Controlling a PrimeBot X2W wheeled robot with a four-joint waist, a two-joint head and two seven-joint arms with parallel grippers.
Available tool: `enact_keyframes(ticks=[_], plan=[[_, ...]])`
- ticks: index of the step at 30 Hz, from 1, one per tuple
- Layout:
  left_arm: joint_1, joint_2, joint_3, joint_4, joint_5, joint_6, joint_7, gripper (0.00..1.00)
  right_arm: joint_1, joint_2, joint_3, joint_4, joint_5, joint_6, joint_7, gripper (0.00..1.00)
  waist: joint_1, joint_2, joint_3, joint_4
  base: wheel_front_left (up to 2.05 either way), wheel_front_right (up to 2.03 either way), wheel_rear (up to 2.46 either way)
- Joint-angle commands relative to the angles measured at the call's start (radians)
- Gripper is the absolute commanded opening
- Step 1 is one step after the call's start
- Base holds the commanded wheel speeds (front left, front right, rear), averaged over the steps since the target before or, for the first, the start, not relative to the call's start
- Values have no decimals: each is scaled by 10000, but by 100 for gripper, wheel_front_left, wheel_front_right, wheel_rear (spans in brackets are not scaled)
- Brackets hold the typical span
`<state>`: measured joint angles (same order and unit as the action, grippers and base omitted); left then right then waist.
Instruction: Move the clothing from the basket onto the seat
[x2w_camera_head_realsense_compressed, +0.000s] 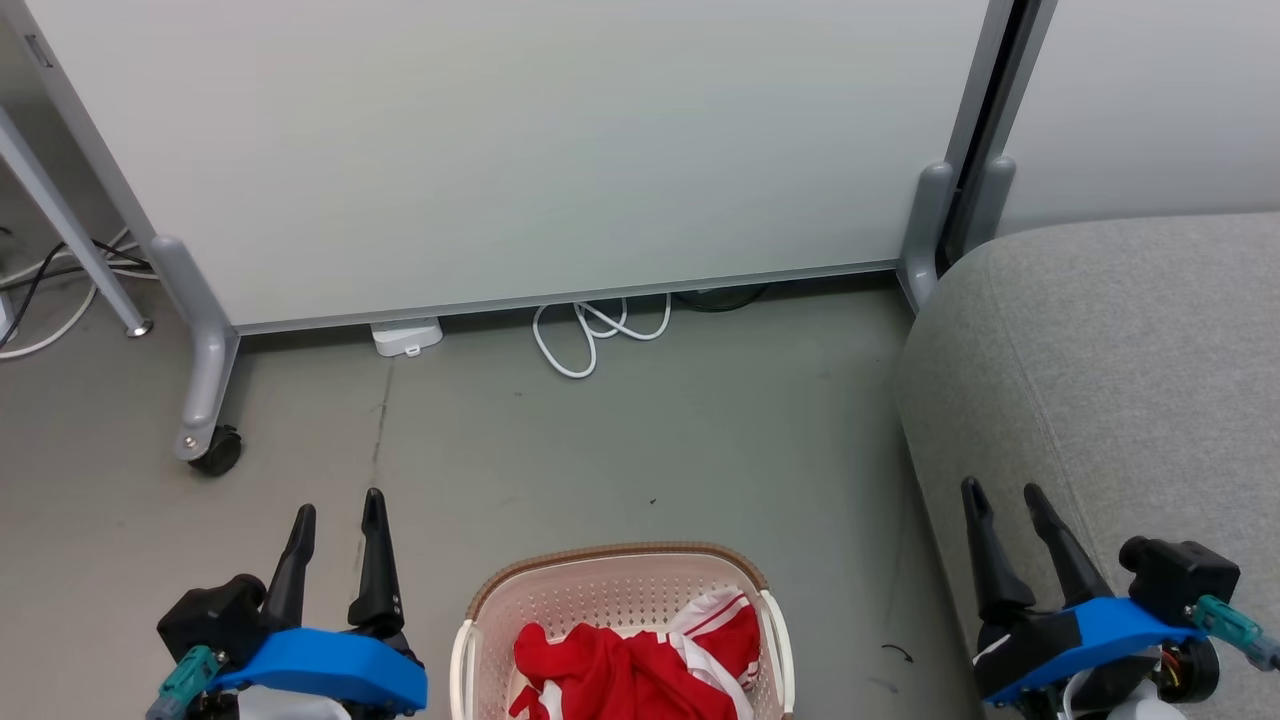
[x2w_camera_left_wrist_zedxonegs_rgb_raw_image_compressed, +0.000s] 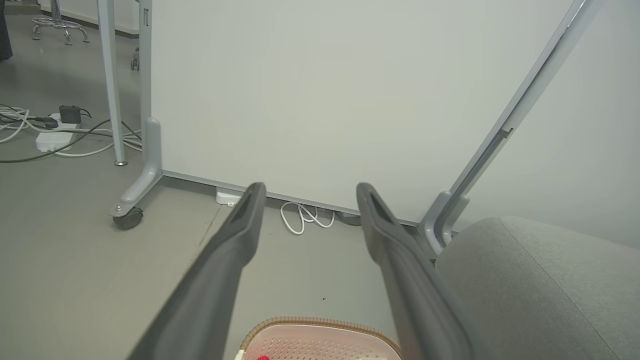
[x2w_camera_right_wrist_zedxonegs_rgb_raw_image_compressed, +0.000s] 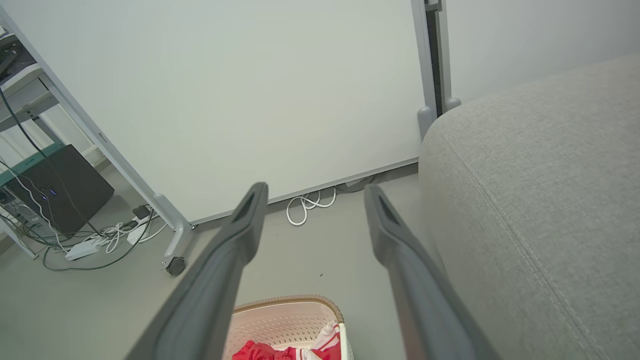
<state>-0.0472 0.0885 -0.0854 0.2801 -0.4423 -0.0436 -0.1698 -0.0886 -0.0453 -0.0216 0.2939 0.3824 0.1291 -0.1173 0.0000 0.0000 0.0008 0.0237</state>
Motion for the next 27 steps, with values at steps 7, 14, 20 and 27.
enact_keyframes(ticks=[7,14,20,27], plan=[[-222,17,-10,68,551,-62,-229,100,-200,-66,-29,-30,-842,19,-197,100,0,0,12,28,0,0,0],[-221,-26,12,149,977,-90,-387,100,-214,-69,-33,24,-1427,21,-374,100,0,0,12,45,0,0,0],[-168,-78,45,222,1276,-147,-515,100,-190,-71,-21,69,-1912,21,-530,100,0,0,-7,44,0,0,0],[-136,-143,112,351,1467,-145,-633,100,-176,-73,21,86,-2330,23,-658,100,0,0,-16,40,0,0,0]])
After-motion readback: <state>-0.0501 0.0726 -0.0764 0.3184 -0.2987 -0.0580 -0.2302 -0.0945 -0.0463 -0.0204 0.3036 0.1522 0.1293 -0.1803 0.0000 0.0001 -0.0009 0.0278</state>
